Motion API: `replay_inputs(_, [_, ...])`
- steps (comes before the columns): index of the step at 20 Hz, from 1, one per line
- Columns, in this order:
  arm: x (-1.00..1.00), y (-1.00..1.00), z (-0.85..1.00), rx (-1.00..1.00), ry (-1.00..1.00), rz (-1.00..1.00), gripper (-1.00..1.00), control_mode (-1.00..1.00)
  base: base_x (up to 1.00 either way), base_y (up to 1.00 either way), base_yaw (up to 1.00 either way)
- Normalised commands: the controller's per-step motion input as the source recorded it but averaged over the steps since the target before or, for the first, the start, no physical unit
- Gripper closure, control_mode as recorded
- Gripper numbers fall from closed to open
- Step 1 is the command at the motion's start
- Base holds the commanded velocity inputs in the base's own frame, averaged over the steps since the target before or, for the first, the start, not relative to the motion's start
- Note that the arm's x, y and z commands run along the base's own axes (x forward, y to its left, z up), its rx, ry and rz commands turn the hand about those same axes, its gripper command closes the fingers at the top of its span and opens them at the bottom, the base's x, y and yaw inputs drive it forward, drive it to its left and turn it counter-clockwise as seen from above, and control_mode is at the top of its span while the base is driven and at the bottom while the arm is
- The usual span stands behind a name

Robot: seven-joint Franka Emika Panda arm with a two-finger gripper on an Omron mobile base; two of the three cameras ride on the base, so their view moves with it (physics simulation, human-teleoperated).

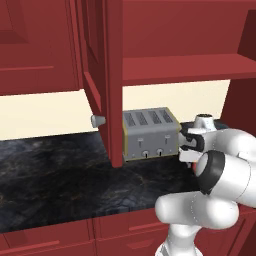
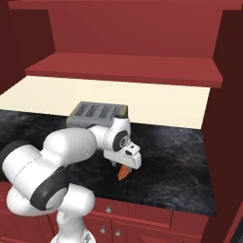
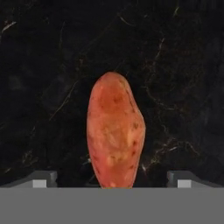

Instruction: Pick the sweet potato from the counter and place it in the cabinet. Then close the cabinet.

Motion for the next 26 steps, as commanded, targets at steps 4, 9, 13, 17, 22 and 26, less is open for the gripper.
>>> replay_inputs(4, [0.14,-0.05,-0.33,-0.05,-0.04,0.00,-1.00,-1.00,0.00,0.00,0.00])
replay_inputs(9, [0.02,-0.15,-0.52,-0.08,-0.12,0.00,-1.00,-1.00,0.00,0.00,0.00])
replay_inputs(13, [0.00,-0.03,-0.45,-0.09,-0.12,0.00,1.00,-1.00,0.00,0.00,0.00])
replay_inputs(17, [-0.21,-0.02,-0.23,-0.02,-0.23,0.00,1.00,-1.00,0.00,0.00,0.00])
replay_inputs(22, [-0.34,0.10,0.27,0.00,-0.26,0.11,1.00,-1.00,0.00,0.00,0.00])
replay_inputs(26, [-0.22,0.20,1.00,0.00,-0.18,0.24,1.00,-1.00,0.00,0.00,0.00])
